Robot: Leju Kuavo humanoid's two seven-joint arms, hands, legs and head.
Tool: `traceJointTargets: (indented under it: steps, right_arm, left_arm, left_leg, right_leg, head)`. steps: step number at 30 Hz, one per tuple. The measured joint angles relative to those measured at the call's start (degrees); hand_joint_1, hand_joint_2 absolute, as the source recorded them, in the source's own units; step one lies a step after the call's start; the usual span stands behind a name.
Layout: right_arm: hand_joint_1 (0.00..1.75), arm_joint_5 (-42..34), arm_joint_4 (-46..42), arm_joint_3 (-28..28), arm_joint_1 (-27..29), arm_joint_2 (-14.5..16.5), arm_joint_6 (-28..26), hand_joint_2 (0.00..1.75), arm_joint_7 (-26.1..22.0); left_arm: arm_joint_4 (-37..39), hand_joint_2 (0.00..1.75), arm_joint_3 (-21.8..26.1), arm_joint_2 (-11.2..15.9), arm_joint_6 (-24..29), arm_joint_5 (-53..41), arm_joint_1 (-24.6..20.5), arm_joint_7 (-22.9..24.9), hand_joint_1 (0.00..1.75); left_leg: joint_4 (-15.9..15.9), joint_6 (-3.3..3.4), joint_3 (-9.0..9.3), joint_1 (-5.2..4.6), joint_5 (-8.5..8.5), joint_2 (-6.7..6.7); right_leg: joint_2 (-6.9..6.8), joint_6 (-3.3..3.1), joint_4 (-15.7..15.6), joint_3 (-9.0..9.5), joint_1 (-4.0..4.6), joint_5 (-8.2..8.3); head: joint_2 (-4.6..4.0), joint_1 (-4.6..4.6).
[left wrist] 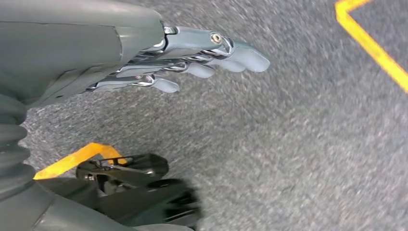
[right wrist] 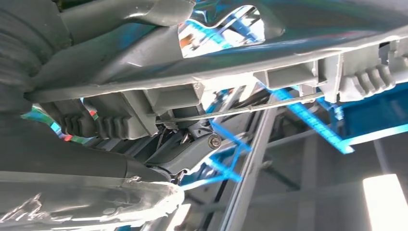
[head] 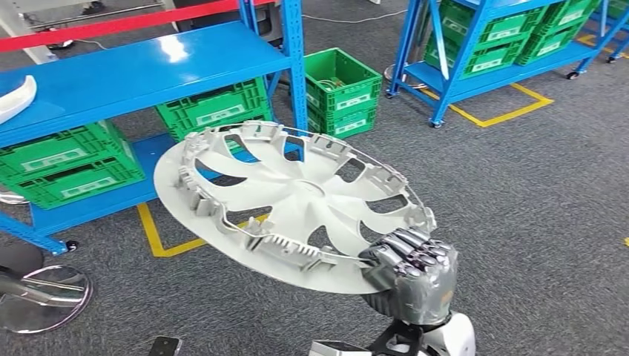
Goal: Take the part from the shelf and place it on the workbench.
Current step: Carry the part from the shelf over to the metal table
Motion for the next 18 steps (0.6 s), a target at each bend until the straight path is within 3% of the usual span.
traceJointTargets:
  steps: [1,2,4,6,7,9,11,13,15,16,18]
  right_arm:
    - [1.75,-0.6,-1.1,-1.1,1.7,0.0,0.0,1.75,-1.0]
    - [1.75,-1.2,-2.2,-2.2,3.4,0.0,0.0,1.75,-2.0]
    - [1.75,-2.1,-4.5,-4.6,6.6,0.0,0.0,1.75,-3.5]
    - [1.75,-2.8,-6.4,-6.8,8.7,0.0,0.0,1.75,-4.3]
    - [1.75,-3.1,-7.2,-7.7,9.6,0.0,0.0,1.75,-4.4]
    - [1.75,-3.4,-8.3,-9.2,11.2,0.0,0.0,1.75,-4.6]
    - [1.75,-3.3,-8.9,-10.2,11.8,0.0,0.0,1.75,-4.6]
    - [1.75,-3.2,-9.0,-10.7,12.0,0.0,0.0,1.75,-4.6]
    - [1.75,-3.2,-9.1,-11.1,12.2,0.0,0.0,1.75,-4.6]
    - [1.75,-3.2,-9.1,-11.3,12.3,0.0,0.0,1.75,-4.5]
    - [1.75,-3.2,-9.2,-11.7,12.5,0.0,0.0,1.75,-4.5]
  left_arm:
    - [0.0,1.75,-0.2,-0.3,0.1,-0.5,-0.1,0.2,0.0]
    - [0.0,1.75,-0.4,-0.7,0.2,-1.0,-0.3,0.5,0.0]
    - [0.1,1.75,-0.7,-1.4,0.7,-1.8,-0.7,1.2,0.0]
    - [0.2,1.75,-1.1,-2.2,1.3,-2.4,-1.0,1.7,0.0]
    - [0.2,1.75,-1.4,-2.5,1.6,-2.6,-1.1,1.9,0.0]
    - [0.2,1.75,-1.8,-3.0,1.9,-2.7,-1.5,2.0,0.0]
    - [0.2,1.75,-1.9,-3.4,1.9,-2.7,-1.9,2.0,0.0]
    - [0.2,1.75,-1.9,-3.6,1.9,-2.6,-2.1,2.1,0.0]
    - [0.2,1.75,-1.9,-3.7,1.9,-2.6,-2.1,2.1,0.0]
    - [0.2,1.75,-1.9,-3.7,1.9,-2.6,-2.1,2.1,0.0]
    - [0.2,1.75,-2.0,-3.8,1.8,-2.6,-2.3,2.1,0.0]
  left_leg:
    - [-0.3,-0.03,0.21,0.09,1.02,-0.09]
    - [-2.8,-0.04,1.38,0.24,2.96,-0.37]
    - [-9.8,-0.08,4.67,0.8,6.7,-2.95]
    - [-13.7,0.0,6.27,1.16,7.36,-5.47]
    - [-14.0,0.16,6.27,1.13,7.01,-5.78]
    - [-14.3,0.83,6.07,1.06,7.15,-4.31]
    - [-14.6,1.61,6.01,1.07,7.52,-2.62]
    - [-14.6,1.96,5.87,0.74,7.59,-0.92]
    - [-14.6,2.02,5.76,0.45,7.58,0.88]
    - [-14.6,2.02,5.75,0.38,7.58,1.68]
    - [-14.6,1.96,5.87,0.3,7.54,2.99]
  right_leg:
    - [0.79,0.06,0.2,-0.05,-0.03,-0.02]
    - [1.56,0.15,0.4,-0.07,-0.08,-0.08]
    - [3.1,0.57,1.2,-0.41,-0.11,-0.27]
    - [4.62,1.31,1.9,-1.43,-0.19,-0.19]
    - [5.38,1.77,2.1,-1.97,-0.3,0.01]
    - [6.03,2.56,2.2,-2.79,-0.57,0.25]
    - [3.68,3.07,4.9,-4.43,-0.54,-1.57]
    - [0.48,3.42,12.0,-7.61,-0.59,-5.35]
    - [-0.54,3.63,17.7,-9.84,-0.69,-7.42]
    - [-0.74,3.63,17.7,-9.49,-0.69,-7.0]
    - [-1.71,3.38,11.3,-5.45,-0.62,-3.95]
  head:
    - [0.0,0.01]
    - [0.0,0.0]
    - [0.0,-0.01]
    - [0.0,-0.07]
    - [0.0,-0.1]
    - [0.0,-0.1]
    - [0.0,0.35]
    - [0.0,0.77]
    - [0.0,0.78]
    - [0.0,0.79]
    - [0.0,0.8]
